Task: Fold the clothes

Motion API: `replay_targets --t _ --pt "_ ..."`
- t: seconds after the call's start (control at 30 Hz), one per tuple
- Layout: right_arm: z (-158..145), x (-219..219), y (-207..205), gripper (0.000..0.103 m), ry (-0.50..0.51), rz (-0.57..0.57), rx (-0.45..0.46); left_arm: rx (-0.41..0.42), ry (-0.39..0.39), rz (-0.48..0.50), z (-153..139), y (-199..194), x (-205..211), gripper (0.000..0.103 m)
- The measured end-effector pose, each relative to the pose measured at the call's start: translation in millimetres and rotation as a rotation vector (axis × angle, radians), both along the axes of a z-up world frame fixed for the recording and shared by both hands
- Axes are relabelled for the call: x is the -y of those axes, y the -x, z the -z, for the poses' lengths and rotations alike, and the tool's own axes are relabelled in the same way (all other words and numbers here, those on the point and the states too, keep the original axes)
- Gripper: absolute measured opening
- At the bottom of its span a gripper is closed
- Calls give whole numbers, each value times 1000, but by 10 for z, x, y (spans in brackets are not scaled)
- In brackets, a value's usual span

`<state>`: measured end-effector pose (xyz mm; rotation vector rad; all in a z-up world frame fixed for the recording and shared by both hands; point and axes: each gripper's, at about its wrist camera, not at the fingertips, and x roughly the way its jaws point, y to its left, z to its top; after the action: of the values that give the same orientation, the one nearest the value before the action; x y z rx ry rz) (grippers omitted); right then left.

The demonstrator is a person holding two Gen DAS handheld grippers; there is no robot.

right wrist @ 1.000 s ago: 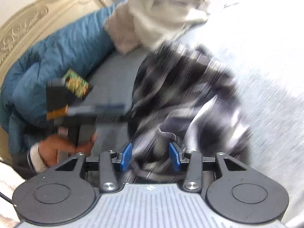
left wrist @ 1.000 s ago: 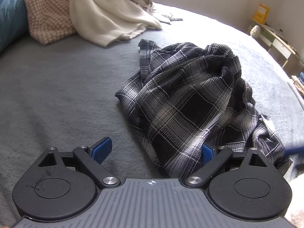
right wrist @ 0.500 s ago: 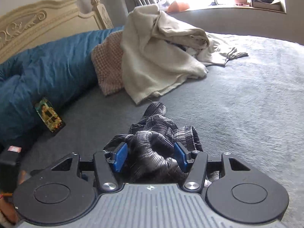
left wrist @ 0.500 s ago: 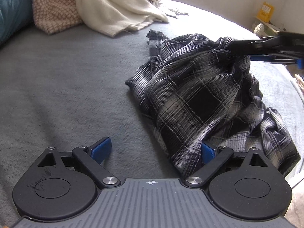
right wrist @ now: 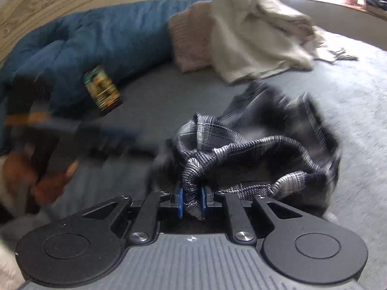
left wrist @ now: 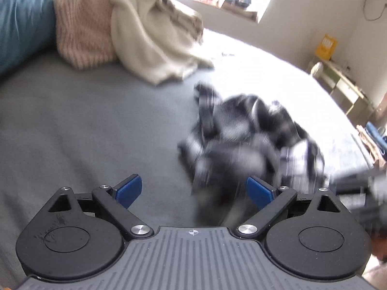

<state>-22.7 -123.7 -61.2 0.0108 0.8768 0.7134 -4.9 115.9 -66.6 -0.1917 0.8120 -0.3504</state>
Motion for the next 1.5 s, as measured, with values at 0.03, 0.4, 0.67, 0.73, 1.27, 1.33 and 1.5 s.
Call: replay_targets --t 0.03,0.4,0.67,0.73,1.27,1.33,1.5 --pt "6 -40 80 15 8 -30 -4 11 14 0 -38 0 -2 95" --pt "85 -160 714 15 -11 -207 -128 -29 6 157 63 68 349 96" --pt "-97 244 760 31 -57 -57 -182 -137 -11 176 391 161 507 96" --pt "-183 417 718 44 -105 12 -170 -142 -4 175 408 168 495 96" --pt "-2 499 -210 65 -94 412 -122 -154 8 196 491 196 517 96" --pt "47 450 -221 65 -58 418 -97 -156 8 200 500 194 526 96" --pt "197 323 -224 55 -12 432 -87 -158 9 208 522 190 550 96"
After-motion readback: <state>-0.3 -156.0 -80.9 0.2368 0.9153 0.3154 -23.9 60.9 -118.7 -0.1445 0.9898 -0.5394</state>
